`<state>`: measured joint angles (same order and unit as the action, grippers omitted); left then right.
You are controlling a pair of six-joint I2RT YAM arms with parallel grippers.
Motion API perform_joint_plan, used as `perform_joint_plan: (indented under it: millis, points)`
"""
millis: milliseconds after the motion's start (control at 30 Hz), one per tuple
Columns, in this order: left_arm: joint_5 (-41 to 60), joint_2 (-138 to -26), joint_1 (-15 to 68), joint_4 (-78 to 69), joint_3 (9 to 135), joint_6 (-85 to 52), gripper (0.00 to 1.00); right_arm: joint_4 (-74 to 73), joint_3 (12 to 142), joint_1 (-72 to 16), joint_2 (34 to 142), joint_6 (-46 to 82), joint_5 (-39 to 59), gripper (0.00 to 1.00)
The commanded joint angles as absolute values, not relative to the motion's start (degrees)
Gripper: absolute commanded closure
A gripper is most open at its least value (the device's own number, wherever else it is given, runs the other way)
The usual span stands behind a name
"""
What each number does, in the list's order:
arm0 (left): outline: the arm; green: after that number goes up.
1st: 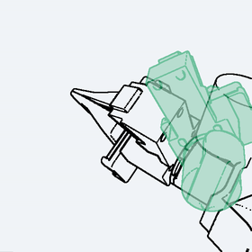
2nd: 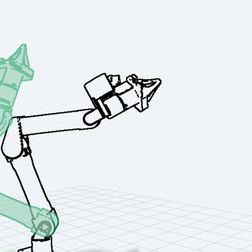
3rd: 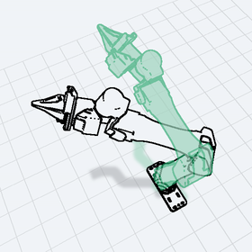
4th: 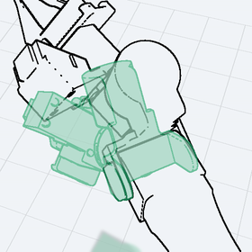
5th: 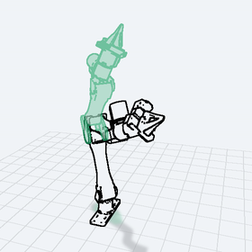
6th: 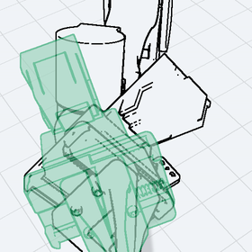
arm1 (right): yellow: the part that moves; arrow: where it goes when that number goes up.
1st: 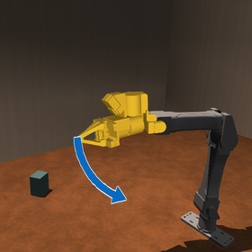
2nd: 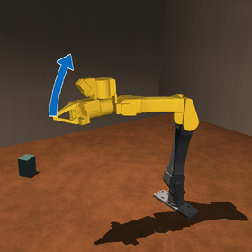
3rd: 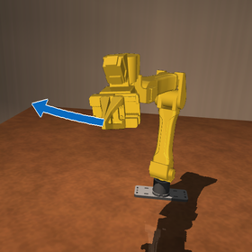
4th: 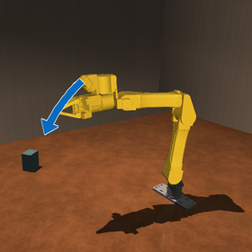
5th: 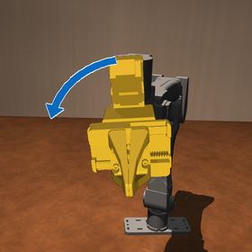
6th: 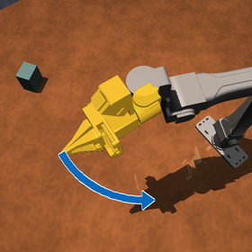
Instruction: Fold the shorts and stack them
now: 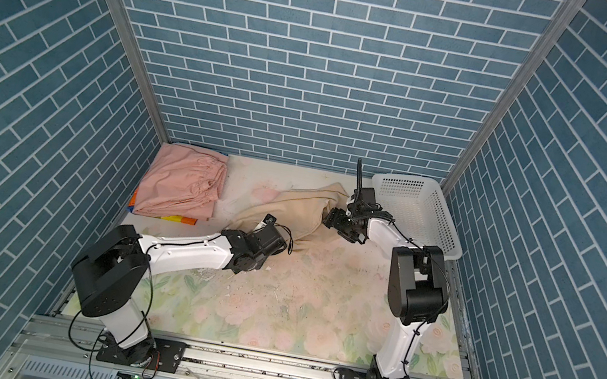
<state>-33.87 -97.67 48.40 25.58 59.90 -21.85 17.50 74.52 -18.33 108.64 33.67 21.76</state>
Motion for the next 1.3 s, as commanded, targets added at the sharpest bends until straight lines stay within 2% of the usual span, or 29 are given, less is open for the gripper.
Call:
perform_joint_plan:
  millis: [0, 200, 267, 367, 567, 767, 1000, 1067, 1267]
  points:
    - [-39.6, -100.7, 48.7, 25.1, 62.2, -23.0, 0.39, 17.4, 73.8, -18.3, 107.1, 34.6, 22.7, 0.22]
    - [-41.3, -104.0, 48.9, 26.0, 63.0, -22.6, 0.46, 17.1, 73.7, -18.3, 107.2, 34.7, 23.1, 0.22]
    - [-41.5, -104.4, 48.9, 25.9, 63.0, -21.7, 0.62, 17.1, 73.7, -18.3, 107.3, 34.7, 23.2, 0.22]
    - [-41.2, -103.6, 48.9, 26.8, 63.0, -19.8, 0.8, 17.4, 74.0, -18.3, 107.2, 34.6, 23.2, 0.23]
    - [-42.6, -97.3, 48.7, 30.6, 63.5, -14.1, 1.0, 18.3, 73.7, -17.5, 105.8, 34.6, 19.3, 0.21]
    - [-39.9, -92.8, 46.6, 35.2, 65.3, -12.0, 1.0, 17.4, 74.6, -16.9, 106.2, 39.9, 15.4, 0.19]
    - [-38.4, -90.6, 45.5, 36.7, 66.5, -11.9, 1.0, -4.6, 67.0, -17.5, 106.9, 60.6, 17.8, 0.2]
    - [-37.7, -90.3, 45.0, 37.0, 66.5, -11.8, 1.0, -11.4, 64.6, -17.9, 107.5, 66.8, 17.8, 0.22]
    - [-35.9, -88.1, 42.7, 36.7, 65.9, -11.7, 1.0, -19.6, 61.6, -18.7, 109.7, 75.6, 14.2, 0.26]
